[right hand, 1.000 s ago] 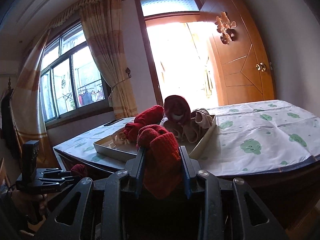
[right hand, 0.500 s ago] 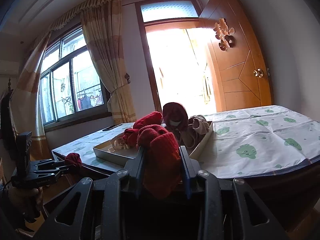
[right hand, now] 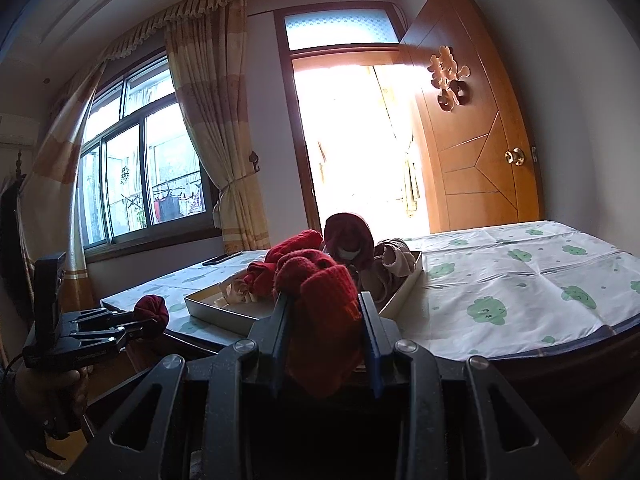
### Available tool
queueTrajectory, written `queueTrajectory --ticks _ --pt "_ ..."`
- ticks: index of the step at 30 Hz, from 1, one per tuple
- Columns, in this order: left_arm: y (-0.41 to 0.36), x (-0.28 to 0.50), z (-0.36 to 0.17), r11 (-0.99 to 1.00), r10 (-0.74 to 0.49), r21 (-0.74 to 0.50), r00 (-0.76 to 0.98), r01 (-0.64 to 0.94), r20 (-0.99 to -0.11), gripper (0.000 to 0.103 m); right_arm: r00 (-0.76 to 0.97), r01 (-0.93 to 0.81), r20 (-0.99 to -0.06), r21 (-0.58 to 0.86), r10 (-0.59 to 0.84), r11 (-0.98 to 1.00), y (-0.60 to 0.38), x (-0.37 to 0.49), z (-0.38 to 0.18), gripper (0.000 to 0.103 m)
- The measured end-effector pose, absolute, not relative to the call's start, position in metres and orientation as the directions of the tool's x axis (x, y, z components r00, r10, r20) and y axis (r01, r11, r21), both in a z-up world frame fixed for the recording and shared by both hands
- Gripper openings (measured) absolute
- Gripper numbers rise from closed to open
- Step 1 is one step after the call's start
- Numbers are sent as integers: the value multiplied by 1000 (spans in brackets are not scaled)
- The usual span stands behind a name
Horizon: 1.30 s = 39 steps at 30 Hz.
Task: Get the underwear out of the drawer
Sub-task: 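Carry both held socks up out of the drawer over the beige tray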
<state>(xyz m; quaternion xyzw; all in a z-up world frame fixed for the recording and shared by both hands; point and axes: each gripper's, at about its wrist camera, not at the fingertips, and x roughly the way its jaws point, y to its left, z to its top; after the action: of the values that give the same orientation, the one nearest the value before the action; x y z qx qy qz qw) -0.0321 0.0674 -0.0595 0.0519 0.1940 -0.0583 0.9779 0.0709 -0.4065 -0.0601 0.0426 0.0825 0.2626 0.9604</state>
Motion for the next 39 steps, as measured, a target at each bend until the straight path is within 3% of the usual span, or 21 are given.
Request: queueTrajectory --ticks 39 --pt "13 30 -14 964 -138 141 879 224 -457 32 826 -517 -221 70 519 853 -387 119 -17 34"
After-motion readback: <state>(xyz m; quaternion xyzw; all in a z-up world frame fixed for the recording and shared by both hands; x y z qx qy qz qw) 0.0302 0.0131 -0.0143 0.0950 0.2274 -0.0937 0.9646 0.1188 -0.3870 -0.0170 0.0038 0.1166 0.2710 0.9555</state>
